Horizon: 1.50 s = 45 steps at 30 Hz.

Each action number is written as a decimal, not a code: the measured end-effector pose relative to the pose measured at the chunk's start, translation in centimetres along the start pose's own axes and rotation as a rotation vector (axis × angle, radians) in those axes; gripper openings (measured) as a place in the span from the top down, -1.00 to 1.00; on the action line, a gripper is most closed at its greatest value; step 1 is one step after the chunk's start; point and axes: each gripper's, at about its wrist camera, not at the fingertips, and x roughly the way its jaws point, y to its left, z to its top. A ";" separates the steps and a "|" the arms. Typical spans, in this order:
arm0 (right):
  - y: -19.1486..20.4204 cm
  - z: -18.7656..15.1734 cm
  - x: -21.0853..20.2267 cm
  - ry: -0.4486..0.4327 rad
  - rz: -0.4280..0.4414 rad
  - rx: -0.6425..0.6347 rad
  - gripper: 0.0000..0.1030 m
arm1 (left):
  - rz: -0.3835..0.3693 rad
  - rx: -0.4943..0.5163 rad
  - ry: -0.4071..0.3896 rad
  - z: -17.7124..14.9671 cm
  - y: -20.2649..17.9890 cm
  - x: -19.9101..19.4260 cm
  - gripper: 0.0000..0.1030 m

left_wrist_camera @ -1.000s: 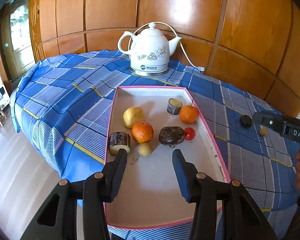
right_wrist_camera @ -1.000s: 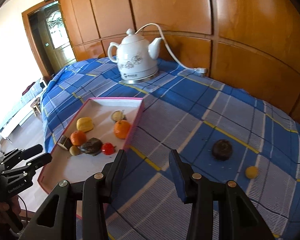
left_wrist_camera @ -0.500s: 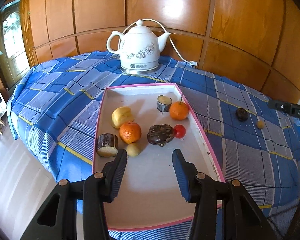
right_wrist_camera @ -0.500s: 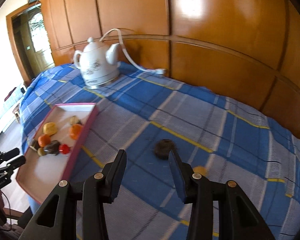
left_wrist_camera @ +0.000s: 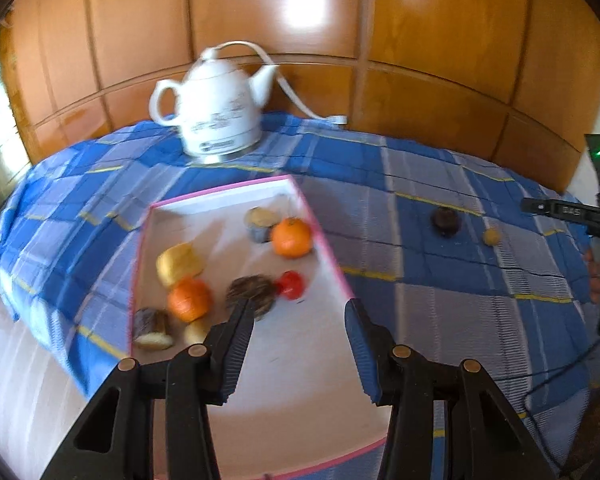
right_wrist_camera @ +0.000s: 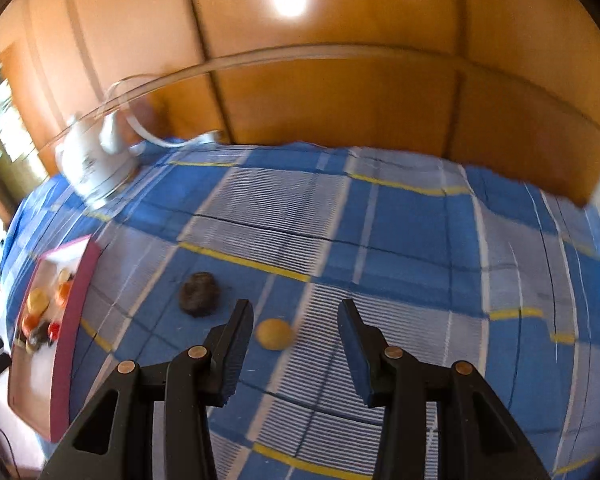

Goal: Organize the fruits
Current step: 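Move both tools back over the cloth toward the dark and yellow fruits, then grasp the dark brown round fruit with the left tool while the right tool grasps the small yellow fruit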

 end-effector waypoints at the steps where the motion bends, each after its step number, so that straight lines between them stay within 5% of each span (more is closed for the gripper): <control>1: -0.7 0.1 0.1 0.004 -0.011 0.032 0.13 | -0.012 0.012 0.002 0.5 -0.6 0.3 0.07; 15: -2.3 0.6 0.0 0.036 0.019 0.155 0.13 | -0.180 0.158 0.078 6.0 -10.6 7.7 -0.09; 24: -3.1 0.8 0.3 0.052 0.038 0.209 0.13 | -0.211 0.227 0.143 8.2 -15.5 13.8 -0.15; 35: -2.3 1.0 0.7 0.069 0.037 0.173 0.13 | -0.206 0.180 0.223 9.1 -16.9 19.9 -0.16; 37: -2.4 1.0 0.8 0.075 0.038 0.172 0.13 | -0.201 0.194 0.203 9.1 -17.2 20.1 -0.13; 39: -2.3 0.9 0.9 0.079 0.036 0.167 0.13 | -0.225 0.202 0.192 9.1 -17.4 19.9 0.14; 45: -2.3 0.7 1.5 0.103 0.026 0.159 0.13 | -0.231 0.177 0.193 7.9 -16.2 18.3 0.15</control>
